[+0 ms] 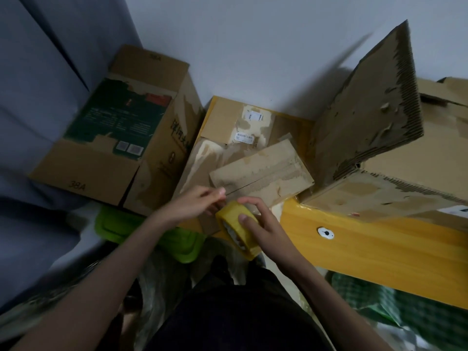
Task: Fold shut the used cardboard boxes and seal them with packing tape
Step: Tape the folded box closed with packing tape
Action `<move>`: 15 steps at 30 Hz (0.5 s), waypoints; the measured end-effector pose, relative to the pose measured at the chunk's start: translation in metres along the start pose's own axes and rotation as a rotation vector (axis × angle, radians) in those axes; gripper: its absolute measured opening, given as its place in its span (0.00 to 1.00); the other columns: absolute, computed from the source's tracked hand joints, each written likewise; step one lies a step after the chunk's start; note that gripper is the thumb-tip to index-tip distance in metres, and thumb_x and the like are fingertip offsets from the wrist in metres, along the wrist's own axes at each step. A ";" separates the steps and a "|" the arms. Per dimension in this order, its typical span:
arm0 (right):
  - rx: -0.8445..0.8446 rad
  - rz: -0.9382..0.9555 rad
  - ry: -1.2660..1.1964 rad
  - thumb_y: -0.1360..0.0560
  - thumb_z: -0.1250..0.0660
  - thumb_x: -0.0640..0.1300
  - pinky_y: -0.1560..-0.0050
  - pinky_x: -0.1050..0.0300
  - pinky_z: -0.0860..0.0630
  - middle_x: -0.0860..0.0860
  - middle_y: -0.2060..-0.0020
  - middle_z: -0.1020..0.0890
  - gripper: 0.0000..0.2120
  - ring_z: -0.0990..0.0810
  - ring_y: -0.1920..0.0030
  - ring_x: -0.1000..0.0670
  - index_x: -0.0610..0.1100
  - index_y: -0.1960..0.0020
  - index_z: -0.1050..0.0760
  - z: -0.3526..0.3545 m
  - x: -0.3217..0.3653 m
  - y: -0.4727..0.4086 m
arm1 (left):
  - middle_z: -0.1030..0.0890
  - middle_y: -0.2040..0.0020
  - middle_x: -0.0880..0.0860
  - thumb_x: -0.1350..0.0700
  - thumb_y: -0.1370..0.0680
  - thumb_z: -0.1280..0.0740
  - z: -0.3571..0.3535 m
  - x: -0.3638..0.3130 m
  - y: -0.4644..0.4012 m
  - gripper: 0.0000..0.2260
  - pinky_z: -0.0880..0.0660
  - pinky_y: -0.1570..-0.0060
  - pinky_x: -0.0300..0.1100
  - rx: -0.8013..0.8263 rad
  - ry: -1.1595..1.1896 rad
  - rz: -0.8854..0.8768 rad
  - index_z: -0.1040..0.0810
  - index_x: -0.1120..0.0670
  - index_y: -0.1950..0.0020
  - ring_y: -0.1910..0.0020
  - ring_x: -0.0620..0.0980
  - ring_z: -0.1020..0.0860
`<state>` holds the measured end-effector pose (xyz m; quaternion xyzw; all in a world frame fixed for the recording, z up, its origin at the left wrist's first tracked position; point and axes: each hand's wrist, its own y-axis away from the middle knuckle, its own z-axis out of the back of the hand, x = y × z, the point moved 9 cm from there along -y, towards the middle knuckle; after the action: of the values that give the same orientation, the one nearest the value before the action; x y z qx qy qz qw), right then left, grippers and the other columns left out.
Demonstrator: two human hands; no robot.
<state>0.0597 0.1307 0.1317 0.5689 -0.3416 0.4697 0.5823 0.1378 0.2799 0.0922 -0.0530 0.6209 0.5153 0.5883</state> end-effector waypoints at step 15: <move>0.059 -0.034 0.039 0.18 0.34 0.47 0.48 0.31 0.22 0.44 0.49 0.15 0.16 0.17 0.50 0.37 0.59 0.33 0.31 -0.002 -0.012 -0.018 | 0.15 0.52 0.45 0.51 0.23 0.27 0.006 -0.014 0.010 0.07 0.22 0.47 0.44 -0.419 -0.133 -0.170 0.14 0.51 0.47 0.49 0.43 0.20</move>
<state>0.0726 0.1325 0.1140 0.5823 -0.3064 0.4807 0.5796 0.1394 0.2812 0.1110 -0.1921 0.4535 0.5839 0.6454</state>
